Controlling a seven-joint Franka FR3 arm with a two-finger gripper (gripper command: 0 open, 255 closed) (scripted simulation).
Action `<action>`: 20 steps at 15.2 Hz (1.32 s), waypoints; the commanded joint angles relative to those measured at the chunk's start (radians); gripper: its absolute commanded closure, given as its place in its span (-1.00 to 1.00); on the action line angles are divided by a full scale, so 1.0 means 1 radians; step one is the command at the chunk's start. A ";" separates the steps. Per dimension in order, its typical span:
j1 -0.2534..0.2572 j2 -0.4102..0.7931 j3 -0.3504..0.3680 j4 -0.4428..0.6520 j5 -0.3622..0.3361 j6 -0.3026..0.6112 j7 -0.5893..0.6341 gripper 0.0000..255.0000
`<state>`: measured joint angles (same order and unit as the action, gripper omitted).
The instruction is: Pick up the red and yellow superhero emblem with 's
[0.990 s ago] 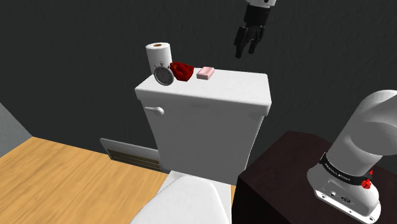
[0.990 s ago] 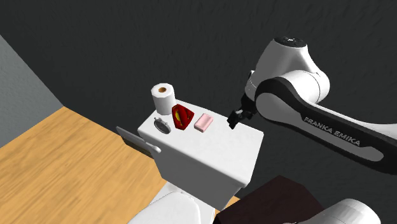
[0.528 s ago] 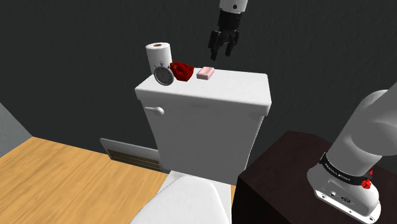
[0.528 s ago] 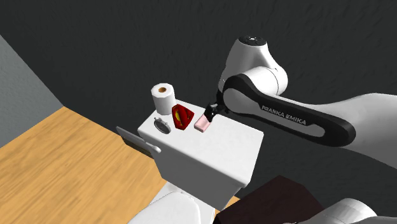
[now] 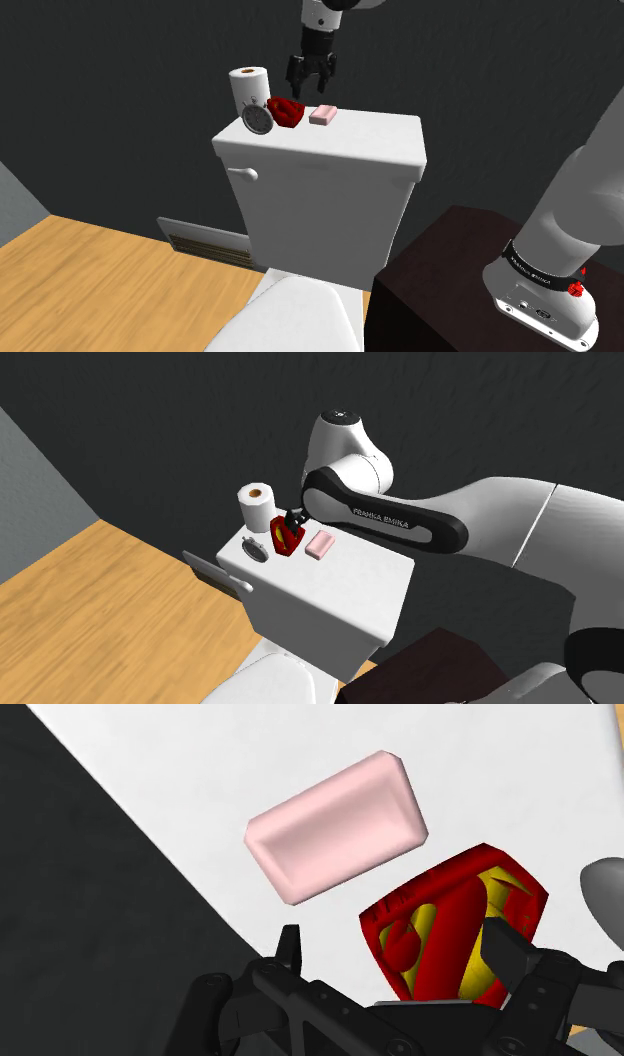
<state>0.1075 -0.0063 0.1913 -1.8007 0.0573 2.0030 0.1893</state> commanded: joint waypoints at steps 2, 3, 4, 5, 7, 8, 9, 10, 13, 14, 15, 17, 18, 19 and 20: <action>0.018 0.115 0.016 0.128 -0.031 -0.002 0.044 -1.00; 0.026 0.155 0.020 0.173 -0.043 -0.005 0.058 -1.00; 0.034 0.195 0.023 0.221 -0.054 -0.009 0.072 -1.00; 0.043 0.236 0.025 0.272 -0.066 -0.016 0.085 -1.00; 0.058 0.298 0.027 0.351 -0.083 -0.028 0.103 -1.00; 0.058 0.297 0.026 0.337 -0.082 -0.015 0.102 -1.00; 0.058 0.297 0.026 0.322 -0.082 -0.001 0.102 -1.00; 0.057 0.296 0.025 0.309 -0.082 0.013 0.101 -1.00; 0.056 0.297 0.025 0.269 -0.082 0.053 0.101 -1.00; 0.056 0.298 0.025 0.257 -0.082 0.066 0.101 -1.00; 0.056 0.298 0.025 0.250 -0.082 0.073 0.101 -1.00; 0.055 0.300 0.024 0.253 -0.082 0.072 0.099 1.00; 0.056 0.302 0.024 0.256 -0.083 0.071 0.100 1.00; 0.056 0.302 0.024 0.256 -0.083 0.071 0.100 1.00; 0.056 0.301 0.024 0.255 -0.083 0.071 0.100 1.00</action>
<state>0.1634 0.2948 0.2156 -1.5454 -0.0255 2.0734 0.2893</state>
